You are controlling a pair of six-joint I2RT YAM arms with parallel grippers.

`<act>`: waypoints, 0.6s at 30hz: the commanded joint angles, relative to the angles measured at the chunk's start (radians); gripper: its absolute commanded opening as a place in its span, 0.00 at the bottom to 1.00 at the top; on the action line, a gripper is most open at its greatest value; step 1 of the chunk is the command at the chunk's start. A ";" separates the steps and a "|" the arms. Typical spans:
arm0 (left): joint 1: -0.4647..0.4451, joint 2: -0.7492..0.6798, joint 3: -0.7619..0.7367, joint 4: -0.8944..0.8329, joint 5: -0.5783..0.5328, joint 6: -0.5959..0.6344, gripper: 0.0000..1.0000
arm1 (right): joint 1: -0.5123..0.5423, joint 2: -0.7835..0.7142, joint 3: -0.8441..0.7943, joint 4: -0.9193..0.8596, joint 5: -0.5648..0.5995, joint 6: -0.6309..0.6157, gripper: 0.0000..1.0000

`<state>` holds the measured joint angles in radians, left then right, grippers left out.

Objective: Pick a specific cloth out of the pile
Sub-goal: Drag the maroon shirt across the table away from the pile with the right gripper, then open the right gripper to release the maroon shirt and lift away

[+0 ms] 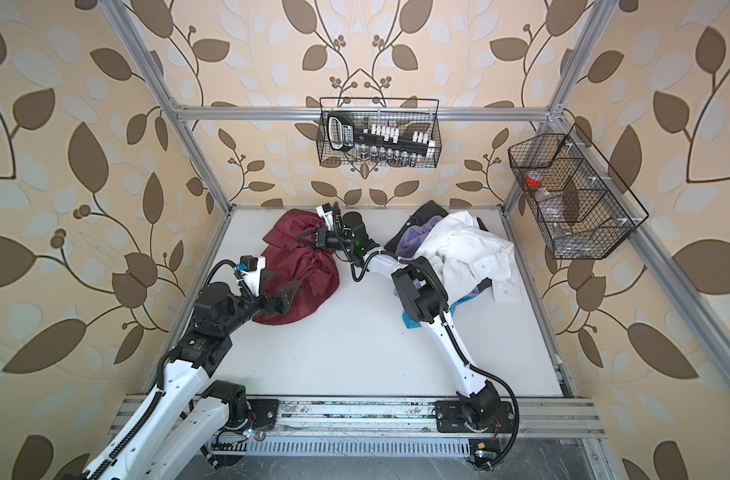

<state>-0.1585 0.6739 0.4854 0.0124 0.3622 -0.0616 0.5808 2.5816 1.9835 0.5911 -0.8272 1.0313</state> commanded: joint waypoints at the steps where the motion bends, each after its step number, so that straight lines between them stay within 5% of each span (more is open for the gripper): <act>1: -0.009 -0.011 -0.002 0.046 0.000 -0.003 0.99 | 0.022 0.020 0.016 -0.092 0.015 -0.106 0.00; 5: -0.009 -0.009 -0.002 0.047 -0.002 -0.001 0.99 | 0.043 0.025 0.053 -0.395 0.131 -0.358 0.03; 10: -0.009 -0.005 -0.003 0.049 0.000 -0.001 0.99 | 0.087 0.044 0.092 -0.625 0.277 -0.531 0.54; 18: -0.009 -0.004 -0.002 0.046 -0.003 -0.002 0.99 | 0.109 0.085 0.188 -0.765 0.326 -0.610 0.76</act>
<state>-0.1585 0.6743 0.4854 0.0154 0.3614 -0.0620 0.6956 2.6457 2.1647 -0.0620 -0.5457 0.4946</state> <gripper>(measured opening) 0.989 0.754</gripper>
